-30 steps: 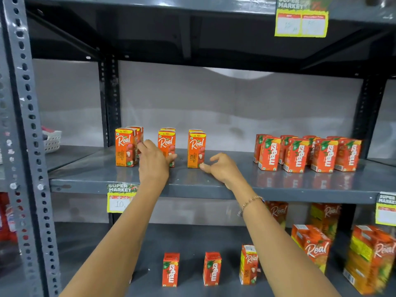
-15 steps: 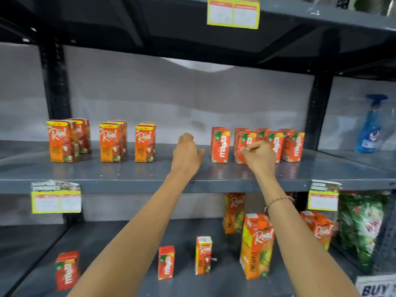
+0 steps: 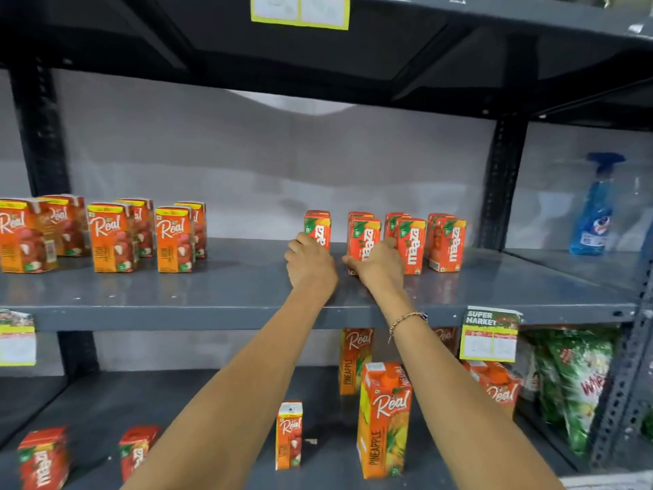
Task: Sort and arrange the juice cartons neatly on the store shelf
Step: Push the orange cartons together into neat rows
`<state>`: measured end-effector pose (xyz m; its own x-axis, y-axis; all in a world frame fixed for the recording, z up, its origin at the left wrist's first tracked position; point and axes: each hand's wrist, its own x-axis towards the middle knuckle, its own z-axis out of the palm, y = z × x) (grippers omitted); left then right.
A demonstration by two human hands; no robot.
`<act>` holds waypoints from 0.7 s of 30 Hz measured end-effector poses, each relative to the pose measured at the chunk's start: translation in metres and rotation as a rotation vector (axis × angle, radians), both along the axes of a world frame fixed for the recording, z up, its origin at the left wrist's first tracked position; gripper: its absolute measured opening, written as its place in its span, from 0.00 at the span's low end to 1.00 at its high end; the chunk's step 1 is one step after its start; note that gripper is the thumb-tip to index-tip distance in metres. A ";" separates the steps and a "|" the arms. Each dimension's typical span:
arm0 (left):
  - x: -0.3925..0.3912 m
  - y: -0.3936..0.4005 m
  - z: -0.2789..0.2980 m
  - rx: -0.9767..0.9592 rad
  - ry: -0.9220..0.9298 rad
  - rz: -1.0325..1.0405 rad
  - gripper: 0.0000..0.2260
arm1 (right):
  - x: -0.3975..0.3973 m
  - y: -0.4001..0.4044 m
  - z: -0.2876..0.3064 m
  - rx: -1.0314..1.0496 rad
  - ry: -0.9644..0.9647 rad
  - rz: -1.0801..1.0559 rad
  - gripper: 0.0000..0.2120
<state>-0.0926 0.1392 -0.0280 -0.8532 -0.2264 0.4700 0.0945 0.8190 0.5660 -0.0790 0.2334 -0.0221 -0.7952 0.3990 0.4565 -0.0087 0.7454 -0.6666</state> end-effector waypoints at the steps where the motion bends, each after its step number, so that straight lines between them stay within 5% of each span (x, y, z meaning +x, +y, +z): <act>1: -0.002 0.001 -0.001 -0.010 0.007 0.005 0.27 | -0.001 0.000 -0.002 -0.005 0.019 -0.010 0.36; 21: -0.007 0.000 -0.006 -0.059 0.031 -0.006 0.31 | -0.004 0.000 -0.003 -0.074 -0.039 0.013 0.35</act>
<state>-0.0993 0.1388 -0.0343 -0.8394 -0.1922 0.5083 0.1160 0.8504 0.5132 -0.0831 0.2336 -0.0247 -0.8172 0.4200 0.3946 0.0095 0.6944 -0.7195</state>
